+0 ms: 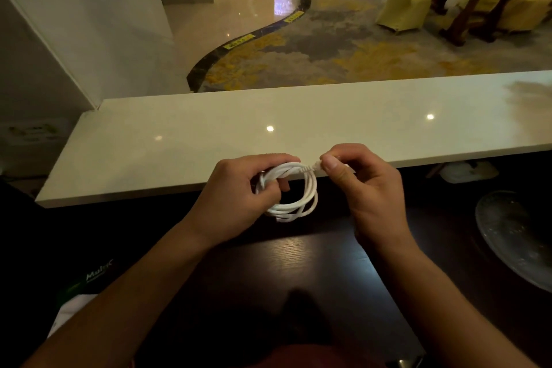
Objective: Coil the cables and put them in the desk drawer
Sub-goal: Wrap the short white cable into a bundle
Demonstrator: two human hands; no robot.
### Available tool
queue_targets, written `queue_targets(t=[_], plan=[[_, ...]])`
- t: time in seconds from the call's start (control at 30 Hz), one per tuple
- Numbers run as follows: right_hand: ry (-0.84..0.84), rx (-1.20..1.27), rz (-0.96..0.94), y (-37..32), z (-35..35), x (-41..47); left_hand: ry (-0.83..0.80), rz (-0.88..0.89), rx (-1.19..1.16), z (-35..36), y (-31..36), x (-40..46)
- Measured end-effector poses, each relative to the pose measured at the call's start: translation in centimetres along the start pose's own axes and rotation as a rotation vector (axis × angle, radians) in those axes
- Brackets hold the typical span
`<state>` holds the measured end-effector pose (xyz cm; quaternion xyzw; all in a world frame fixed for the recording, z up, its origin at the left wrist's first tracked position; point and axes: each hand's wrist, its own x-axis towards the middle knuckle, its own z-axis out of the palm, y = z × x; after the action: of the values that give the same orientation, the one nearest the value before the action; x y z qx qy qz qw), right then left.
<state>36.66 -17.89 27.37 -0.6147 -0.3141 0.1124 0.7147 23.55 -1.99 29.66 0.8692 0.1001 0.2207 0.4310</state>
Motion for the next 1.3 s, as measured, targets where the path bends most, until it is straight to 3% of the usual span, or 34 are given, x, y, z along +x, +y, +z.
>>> queue_targets(t=[0.1,0.2,0.33,0.77,1.0,1.3], plan=[[0.025,0.088,0.081,0.2,0.1,-0.3,-0.018,-0.009,0.012,-0.3,-0.5,-0.1],[0.019,0.206,0.230,0.5,0.6,-1.0,-0.050,-0.089,-0.143,-0.6,-0.7,-0.3],[-0.027,0.169,0.227,0.2,1.3,-2.2,0.026,-0.173,-0.330,-0.6,-0.4,-0.4],[-0.138,0.125,0.285,-0.2,1.6,-2.1,0.126,-0.122,-0.276,-0.6,0.1,-0.1],[-0.335,0.099,0.430,-0.1,1.8,-3.1,0.179,-0.148,-0.325,-0.2,-0.1,-0.8],[-0.277,0.174,0.470,-0.1,1.6,-5.0,0.175,-0.165,-0.211,0.1,-0.4,-3.7]])
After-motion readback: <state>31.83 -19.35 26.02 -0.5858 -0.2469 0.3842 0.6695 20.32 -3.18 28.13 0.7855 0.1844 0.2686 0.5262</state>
